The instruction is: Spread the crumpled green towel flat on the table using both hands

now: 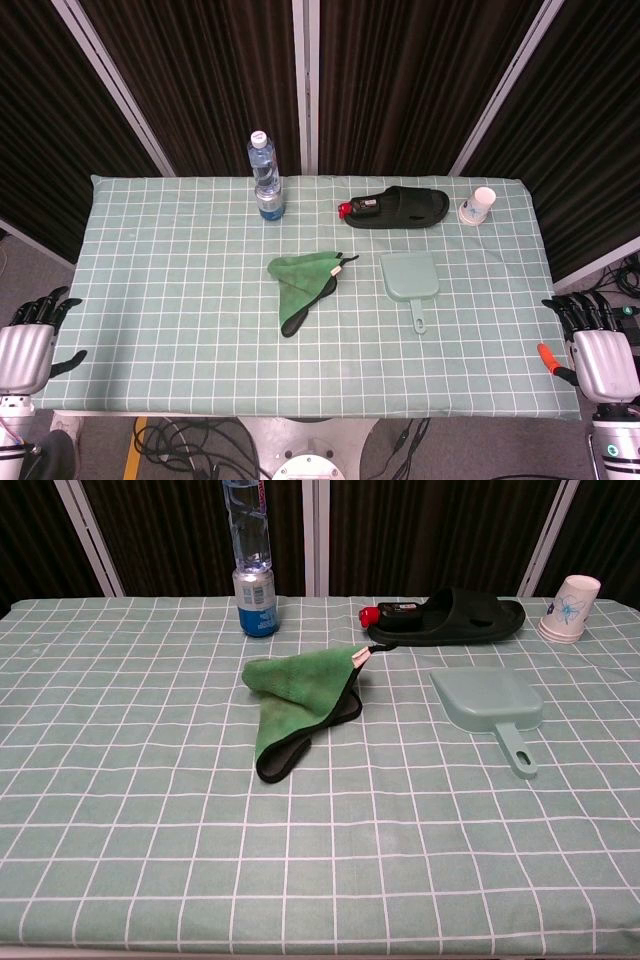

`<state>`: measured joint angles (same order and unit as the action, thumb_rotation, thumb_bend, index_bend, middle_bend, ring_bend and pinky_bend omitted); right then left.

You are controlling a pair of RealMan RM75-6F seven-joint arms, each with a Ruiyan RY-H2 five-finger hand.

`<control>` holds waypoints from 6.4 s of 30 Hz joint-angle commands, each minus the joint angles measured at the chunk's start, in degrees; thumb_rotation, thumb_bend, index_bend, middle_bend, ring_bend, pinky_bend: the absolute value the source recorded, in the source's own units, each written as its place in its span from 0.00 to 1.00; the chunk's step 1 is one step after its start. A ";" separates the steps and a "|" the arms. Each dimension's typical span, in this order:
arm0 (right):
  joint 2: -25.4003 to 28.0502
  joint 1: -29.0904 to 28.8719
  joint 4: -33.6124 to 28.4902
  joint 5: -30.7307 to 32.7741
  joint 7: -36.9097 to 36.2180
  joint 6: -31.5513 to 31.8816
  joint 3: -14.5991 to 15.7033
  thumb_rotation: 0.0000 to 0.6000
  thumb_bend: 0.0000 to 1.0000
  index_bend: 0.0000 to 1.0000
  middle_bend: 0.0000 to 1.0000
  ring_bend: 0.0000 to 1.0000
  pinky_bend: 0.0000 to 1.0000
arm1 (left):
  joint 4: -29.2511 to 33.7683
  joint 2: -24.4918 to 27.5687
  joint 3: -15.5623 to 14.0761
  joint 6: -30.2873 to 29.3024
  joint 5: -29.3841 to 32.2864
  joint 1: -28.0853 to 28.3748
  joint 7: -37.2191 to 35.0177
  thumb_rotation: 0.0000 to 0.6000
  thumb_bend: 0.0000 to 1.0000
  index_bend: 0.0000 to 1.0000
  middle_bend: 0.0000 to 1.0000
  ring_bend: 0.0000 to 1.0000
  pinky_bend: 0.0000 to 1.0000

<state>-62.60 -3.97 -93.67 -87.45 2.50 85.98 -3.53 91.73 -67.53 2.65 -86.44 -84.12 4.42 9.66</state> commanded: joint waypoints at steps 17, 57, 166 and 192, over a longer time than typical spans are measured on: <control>-0.07 -2.66 0.74 -1.22 -2.46 -3.51 -0.11 1.00 0.18 0.27 0.20 0.11 0.03 | 0.20 0.11 0.04 -1.01 -0.68 -0.48 -0.64 1.00 0.11 0.32 0.26 0.23 0.25; -41.96 -50.92 42.33 12.40 7.72 -44.73 -12.32 1.00 0.18 0.38 0.20 0.07 0.06 | -0.22 0.37 -0.19 -2.51 -0.82 -2.28 -2.84 1.00 0.11 0.32 0.26 0.23 0.25; -53.04 -62.46 24.13 36.82 28.82 -19.04 -29.76 1.00 0.49 0.72 0.29 0.13 0.02 | -16.10 -35.44 17.30 32.28 44.72 35.83 -5.43 1.00 0.24 0.69 0.36 0.28 0.28; -28.53 -49.40 -4.85 44.40 21.32 -27.76 -26.26 1.00 0.49 0.69 0.28 0.11 0.02 | 0.15 -16.69 17.13 28.64 28.47 29.68 -10.04 1.00 0.47 0.81 0.47 0.38 0.28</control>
<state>-92.62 -53.42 -97.76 -44.65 25.59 60.50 -29.04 92.28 -84.54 19.18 -56.93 -55.36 33.59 -1.44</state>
